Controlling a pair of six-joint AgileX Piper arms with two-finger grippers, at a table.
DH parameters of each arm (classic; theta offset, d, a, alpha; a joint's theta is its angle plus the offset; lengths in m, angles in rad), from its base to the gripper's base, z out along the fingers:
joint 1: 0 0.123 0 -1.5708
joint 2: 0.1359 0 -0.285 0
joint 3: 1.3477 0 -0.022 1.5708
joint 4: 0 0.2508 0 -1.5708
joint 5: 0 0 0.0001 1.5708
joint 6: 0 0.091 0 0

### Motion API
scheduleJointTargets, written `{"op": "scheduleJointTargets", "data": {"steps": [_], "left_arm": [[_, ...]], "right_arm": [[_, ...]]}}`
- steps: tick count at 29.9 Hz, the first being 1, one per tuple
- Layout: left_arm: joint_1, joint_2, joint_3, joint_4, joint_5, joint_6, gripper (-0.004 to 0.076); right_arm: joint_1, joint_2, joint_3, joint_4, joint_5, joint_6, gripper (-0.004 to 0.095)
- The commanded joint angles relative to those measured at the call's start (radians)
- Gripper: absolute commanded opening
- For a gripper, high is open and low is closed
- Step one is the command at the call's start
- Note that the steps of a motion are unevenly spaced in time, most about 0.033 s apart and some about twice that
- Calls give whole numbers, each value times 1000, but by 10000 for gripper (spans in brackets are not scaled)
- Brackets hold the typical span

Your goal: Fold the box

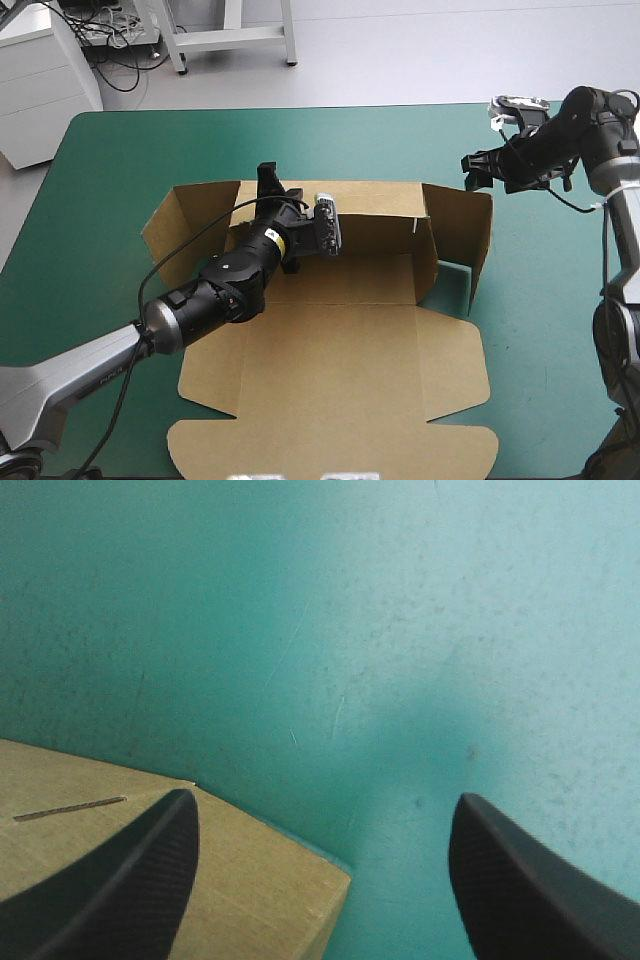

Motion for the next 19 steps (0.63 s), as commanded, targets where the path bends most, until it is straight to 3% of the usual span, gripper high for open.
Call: {"op": "scheduleJointTargets", "data": {"steps": [1,10,19], "left_arm": [[-2,-13,-6,-58,50,-42,-32],[-2,-13,-6,-58,50,-62,-32],[-2,-13,-6,-58,56,-66,-32]], "right_arm": [[-6,-59,8,26,14,-15,653],[-6,-131,209,108,-7,-127,653],[-6,-284,464,239,-193,-310,653]]}}
